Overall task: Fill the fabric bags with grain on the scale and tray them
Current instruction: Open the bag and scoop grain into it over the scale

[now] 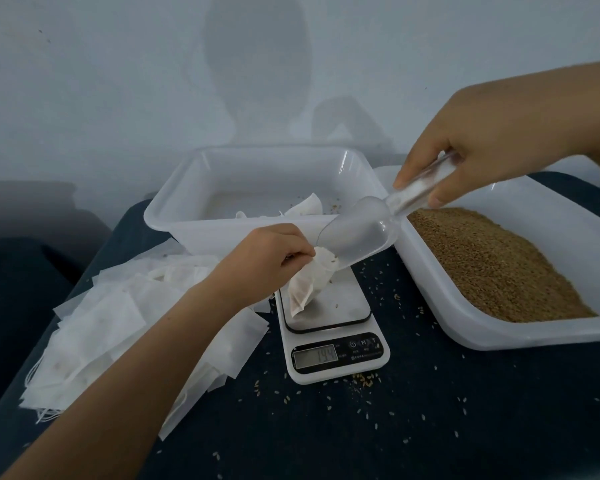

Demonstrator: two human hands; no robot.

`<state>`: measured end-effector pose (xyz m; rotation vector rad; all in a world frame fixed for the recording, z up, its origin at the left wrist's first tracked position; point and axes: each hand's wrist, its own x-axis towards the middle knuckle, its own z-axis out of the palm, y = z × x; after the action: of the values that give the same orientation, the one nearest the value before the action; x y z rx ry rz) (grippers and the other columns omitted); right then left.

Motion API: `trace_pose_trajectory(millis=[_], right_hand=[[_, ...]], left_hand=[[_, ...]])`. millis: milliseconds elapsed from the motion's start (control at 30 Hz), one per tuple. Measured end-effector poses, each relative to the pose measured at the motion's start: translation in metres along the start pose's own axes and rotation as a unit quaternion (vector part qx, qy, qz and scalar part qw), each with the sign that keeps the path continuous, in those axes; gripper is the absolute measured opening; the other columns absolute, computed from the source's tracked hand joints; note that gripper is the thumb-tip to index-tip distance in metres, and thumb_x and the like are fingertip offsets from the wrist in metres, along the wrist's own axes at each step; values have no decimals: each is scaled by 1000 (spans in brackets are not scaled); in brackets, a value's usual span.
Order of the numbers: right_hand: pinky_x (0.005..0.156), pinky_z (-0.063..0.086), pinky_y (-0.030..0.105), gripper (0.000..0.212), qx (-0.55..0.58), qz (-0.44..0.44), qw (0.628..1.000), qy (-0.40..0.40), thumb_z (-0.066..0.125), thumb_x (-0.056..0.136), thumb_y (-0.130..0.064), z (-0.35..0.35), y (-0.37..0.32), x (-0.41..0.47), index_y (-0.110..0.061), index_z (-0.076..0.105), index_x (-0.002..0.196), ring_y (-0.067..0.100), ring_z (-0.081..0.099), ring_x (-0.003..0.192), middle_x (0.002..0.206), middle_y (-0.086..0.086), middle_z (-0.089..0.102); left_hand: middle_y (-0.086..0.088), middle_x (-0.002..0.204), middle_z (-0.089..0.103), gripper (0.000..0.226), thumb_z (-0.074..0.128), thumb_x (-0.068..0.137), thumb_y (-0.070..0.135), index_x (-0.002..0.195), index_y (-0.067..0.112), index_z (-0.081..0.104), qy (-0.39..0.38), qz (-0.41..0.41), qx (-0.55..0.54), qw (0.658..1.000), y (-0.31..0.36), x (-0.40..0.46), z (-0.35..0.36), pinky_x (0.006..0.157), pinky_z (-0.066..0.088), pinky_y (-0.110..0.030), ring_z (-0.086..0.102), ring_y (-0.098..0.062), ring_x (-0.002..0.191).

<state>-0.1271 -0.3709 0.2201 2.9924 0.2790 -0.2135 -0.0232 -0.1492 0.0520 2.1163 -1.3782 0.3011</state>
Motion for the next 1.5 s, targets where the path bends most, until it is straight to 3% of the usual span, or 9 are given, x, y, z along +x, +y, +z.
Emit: trace_pose_trajectory(millis=[167,367,500,700,800,1067,1200,1300,1500], right_hand=[[63,20,-11,35,-41,-11,997,72,73,75,-38,-2,1,1,-48,64,107,-41,30,71,79,-40,42],[75,33,13,36,188,58,980,42,59,59,-64,40,29,-26,-61,61,95,-16,55,91,97,-34,62],[78,53,30,45,350,136,920,113,67,53,-59,93,45,-49,-62,64,98,1,67,85,98,-26,69],[57,50,11,33,520,167,795,263,73,59,-42,141,24,-42,-54,70,89,-1,58,59,80,-18,70],[64,52,24,39,551,172,769,275,74,55,-48,150,19,-38,-52,70,94,6,57,63,81,-10,70],[64,49,31,27,481,268,773,316,68,82,-45,185,16,-32,-58,62,105,4,58,60,76,-9,68],[60,42,29,37,418,357,778,304,52,91,-51,186,11,-30,-38,55,125,9,58,73,84,-9,62],[66,40,31,34,349,402,817,222,39,101,-38,185,14,-28,-14,57,117,15,53,72,88,7,61],[66,40,31,41,324,419,847,49,33,102,-39,189,21,-21,-7,57,109,26,56,82,95,13,61]], left_hand=[[-1,90,67,10,64,86,7,91,6,73,3,-6,-1,1000,0,1,3,77,44,-16,57,-7,79],[0,89,67,11,63,86,9,91,7,73,6,-21,-1,1000,-4,-1,2,78,47,-22,59,-10,80],[0,89,66,10,62,86,9,89,7,72,4,-21,-14,1000,0,4,9,77,43,-19,58,-11,81],[1,101,64,18,57,91,16,104,13,69,-60,-2,-7,998,13,14,34,84,43,-24,56,-12,91],[0,106,63,28,57,90,16,117,18,63,-67,-5,-2,998,17,12,40,85,42,-26,56,-15,94],[6,112,58,45,58,90,22,133,22,47,-12,-63,-34,997,9,-7,35,87,44,-23,53,-5,95],[11,109,56,42,58,90,21,131,20,50,6,-76,-31,997,7,-17,31,86,44,-22,51,-3,94],[9,108,58,39,59,89,19,128,19,53,16,-82,-26,996,6,-22,30,85,43,-20,51,-3,93],[8,105,59,34,59,89,17,123,17,57,22,-83,-17,996,8,-30,28,83,43,-22,54,-6,91]])
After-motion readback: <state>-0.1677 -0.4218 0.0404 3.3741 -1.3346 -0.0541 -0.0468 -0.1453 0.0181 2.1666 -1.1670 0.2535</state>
